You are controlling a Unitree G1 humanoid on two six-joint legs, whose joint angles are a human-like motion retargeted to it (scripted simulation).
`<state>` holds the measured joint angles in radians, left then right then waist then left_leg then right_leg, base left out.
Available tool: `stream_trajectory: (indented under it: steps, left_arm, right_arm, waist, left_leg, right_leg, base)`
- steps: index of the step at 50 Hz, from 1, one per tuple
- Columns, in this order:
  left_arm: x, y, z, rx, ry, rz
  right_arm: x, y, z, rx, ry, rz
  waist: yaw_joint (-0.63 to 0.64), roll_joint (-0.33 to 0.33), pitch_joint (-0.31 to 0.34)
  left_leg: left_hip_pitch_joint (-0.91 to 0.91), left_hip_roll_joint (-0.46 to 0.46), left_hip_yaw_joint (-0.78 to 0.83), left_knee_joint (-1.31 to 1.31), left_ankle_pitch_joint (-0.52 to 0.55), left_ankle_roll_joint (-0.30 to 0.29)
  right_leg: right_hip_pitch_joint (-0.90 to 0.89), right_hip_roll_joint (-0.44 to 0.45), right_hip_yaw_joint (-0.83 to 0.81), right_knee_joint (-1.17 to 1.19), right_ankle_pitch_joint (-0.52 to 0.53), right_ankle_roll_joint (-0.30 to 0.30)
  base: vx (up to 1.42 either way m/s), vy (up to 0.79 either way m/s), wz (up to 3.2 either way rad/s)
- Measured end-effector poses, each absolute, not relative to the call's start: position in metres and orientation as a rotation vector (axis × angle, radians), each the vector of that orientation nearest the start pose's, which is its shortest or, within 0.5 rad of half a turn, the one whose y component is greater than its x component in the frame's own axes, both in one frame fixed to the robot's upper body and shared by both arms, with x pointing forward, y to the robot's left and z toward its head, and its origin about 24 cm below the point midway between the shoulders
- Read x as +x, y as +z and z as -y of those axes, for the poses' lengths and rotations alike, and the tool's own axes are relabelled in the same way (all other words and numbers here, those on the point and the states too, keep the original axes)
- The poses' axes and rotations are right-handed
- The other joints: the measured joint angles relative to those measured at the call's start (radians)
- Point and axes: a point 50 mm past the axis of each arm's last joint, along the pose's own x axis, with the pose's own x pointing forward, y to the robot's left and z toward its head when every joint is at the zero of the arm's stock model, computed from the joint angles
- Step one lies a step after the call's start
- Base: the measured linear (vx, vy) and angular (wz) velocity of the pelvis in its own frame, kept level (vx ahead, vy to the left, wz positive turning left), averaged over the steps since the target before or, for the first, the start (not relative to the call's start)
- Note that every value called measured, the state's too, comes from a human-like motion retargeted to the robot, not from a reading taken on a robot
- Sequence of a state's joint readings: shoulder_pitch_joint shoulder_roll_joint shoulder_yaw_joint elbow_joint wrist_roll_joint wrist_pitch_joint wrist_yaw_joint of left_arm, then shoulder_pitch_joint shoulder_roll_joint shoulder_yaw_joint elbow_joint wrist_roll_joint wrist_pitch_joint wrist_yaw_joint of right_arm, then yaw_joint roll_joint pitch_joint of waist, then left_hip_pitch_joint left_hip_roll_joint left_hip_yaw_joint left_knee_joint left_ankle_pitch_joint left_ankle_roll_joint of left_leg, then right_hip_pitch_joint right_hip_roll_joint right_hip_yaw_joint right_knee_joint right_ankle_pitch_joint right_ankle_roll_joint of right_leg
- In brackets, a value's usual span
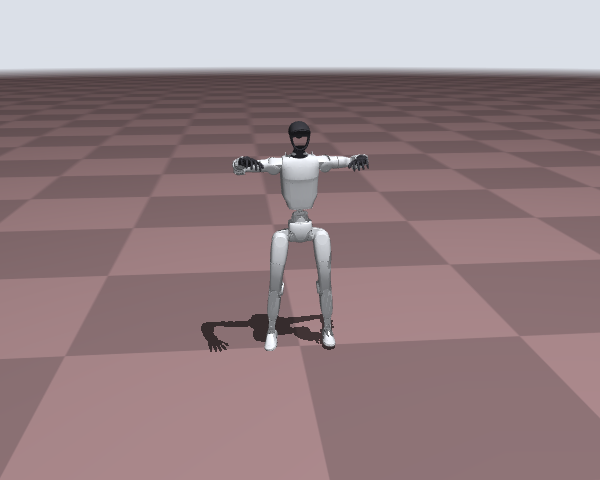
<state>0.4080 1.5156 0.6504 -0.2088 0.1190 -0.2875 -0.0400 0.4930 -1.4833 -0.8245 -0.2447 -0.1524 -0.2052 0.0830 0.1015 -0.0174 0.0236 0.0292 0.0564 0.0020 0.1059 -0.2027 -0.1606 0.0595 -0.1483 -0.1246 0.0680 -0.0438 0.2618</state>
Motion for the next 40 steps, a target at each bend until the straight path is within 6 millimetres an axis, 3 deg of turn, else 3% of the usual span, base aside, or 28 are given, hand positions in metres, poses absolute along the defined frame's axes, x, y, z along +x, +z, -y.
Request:
stream_trajectory:
  steps: [40]
  left_arm:
    - [0.205,0.3042,-0.2917,1.766,-0.09,0.449]
  right_arm:
    - [0.2001,0.3197,0.2943,-1.807,-0.017,0.433]
  waist:
    - [-0.028,0.007,-0.019]
  left_leg:
    - [0.004,0.009,0.01,0.001,-0.007,-0.001]
  right_leg:
    - [0.001,0.009,0.008,-0.005,-0.004,0.0]
  base:
    - [0.0,0.0,0.0]
